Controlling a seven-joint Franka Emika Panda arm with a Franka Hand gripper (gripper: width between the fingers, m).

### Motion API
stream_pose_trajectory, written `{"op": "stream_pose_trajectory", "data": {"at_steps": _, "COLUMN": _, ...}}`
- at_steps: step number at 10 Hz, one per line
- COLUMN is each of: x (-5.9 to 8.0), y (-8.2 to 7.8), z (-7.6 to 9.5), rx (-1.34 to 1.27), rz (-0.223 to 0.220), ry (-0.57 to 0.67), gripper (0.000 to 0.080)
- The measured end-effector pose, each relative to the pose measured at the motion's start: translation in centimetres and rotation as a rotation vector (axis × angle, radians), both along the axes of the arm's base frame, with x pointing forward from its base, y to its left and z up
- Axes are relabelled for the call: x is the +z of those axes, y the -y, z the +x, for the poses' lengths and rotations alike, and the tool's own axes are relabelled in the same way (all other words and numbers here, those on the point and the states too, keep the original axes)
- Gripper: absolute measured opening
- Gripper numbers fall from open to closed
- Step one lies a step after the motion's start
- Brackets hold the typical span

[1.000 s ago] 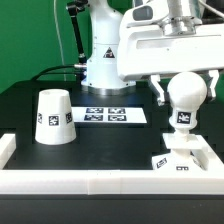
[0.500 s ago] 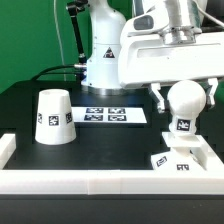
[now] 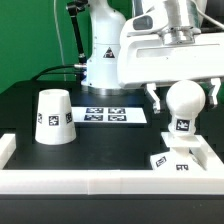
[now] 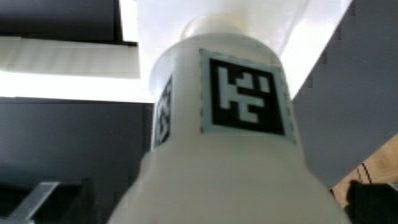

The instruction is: Assemble lamp

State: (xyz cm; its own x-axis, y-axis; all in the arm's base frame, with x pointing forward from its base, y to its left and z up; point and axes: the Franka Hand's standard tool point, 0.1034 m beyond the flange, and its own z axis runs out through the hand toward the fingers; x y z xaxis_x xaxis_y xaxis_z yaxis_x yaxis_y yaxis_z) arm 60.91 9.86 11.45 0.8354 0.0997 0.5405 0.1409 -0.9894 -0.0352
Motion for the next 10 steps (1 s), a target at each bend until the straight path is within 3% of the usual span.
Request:
{"op": "stream_pose_trajectory", "data": {"at_steps": 3, "x": 0.4, "y": 0.0, "z": 0.1, "rx": 0.000, "rz": 0.000, "ry": 0.002, "gripper": 0.0698}}
{"op": "stream_pose_trajectory", "data": {"at_steps": 7, "x": 3.0, "y": 0.1, "z": 0.3, "rx": 0.007, "rz": 0.008, "ry": -0.021, "gripper": 0.0698}}
{"op": "stream_pose_trajectory", "data": {"at_steps": 10, "x": 2.4, "y": -0.2, "z": 0.0, "rx": 0.019, "rz": 0.015, "ry": -0.086, "gripper": 0.0698}}
